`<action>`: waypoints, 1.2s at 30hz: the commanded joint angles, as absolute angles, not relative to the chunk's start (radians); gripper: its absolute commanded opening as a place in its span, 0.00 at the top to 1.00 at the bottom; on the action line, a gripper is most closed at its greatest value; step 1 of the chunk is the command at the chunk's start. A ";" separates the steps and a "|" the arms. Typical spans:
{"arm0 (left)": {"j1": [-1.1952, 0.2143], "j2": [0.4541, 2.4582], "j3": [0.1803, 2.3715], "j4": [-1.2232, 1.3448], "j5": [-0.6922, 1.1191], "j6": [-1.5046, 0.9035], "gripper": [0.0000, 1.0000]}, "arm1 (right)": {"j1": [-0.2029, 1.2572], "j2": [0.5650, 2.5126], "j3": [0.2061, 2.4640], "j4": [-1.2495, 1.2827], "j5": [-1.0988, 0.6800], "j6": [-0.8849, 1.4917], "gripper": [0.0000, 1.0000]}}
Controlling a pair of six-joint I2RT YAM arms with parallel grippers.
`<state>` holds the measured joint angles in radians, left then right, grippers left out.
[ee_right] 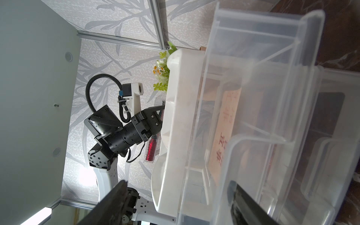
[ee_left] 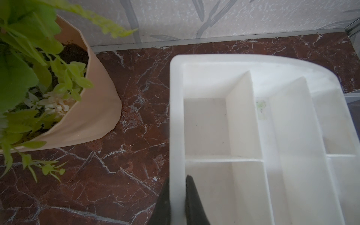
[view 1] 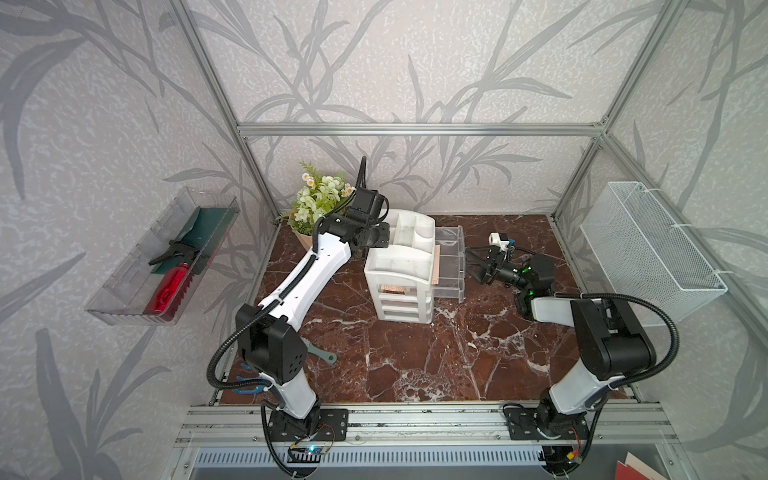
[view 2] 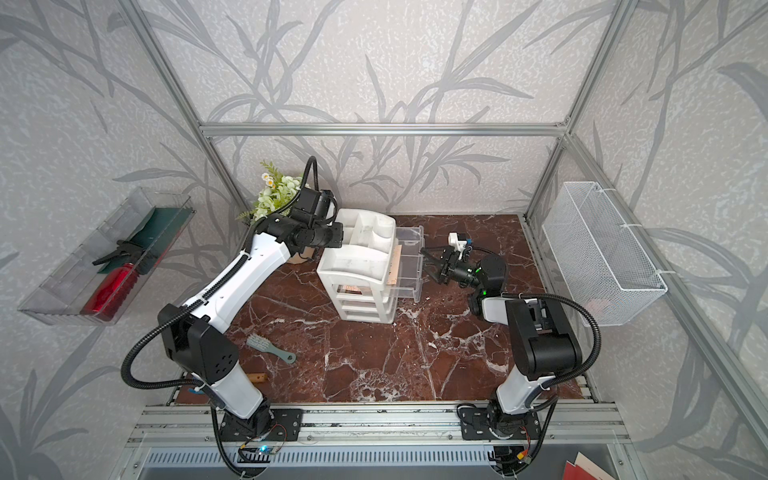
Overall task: Take the postcards out of the drawer
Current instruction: Open the drawer in the storage box.
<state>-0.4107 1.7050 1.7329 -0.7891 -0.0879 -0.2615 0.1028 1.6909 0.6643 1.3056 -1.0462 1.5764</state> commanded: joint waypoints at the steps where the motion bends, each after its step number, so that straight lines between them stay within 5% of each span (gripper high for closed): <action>1: -0.400 1.668 1.744 -0.789 -0.184 -0.245 1.00 | 0.089 1.701 0.665 1.405 -1.067 1.545 0.21; 24: -0.399 1.632 1.672 -0.753 -0.172 -0.254 1.00 | 0.106 1.851 0.733 1.405 -1.118 1.509 0.31; 36: -0.399 1.639 1.667 -0.753 -0.169 -0.243 1.00 | 0.118 1.873 0.758 1.405 -1.136 1.519 0.55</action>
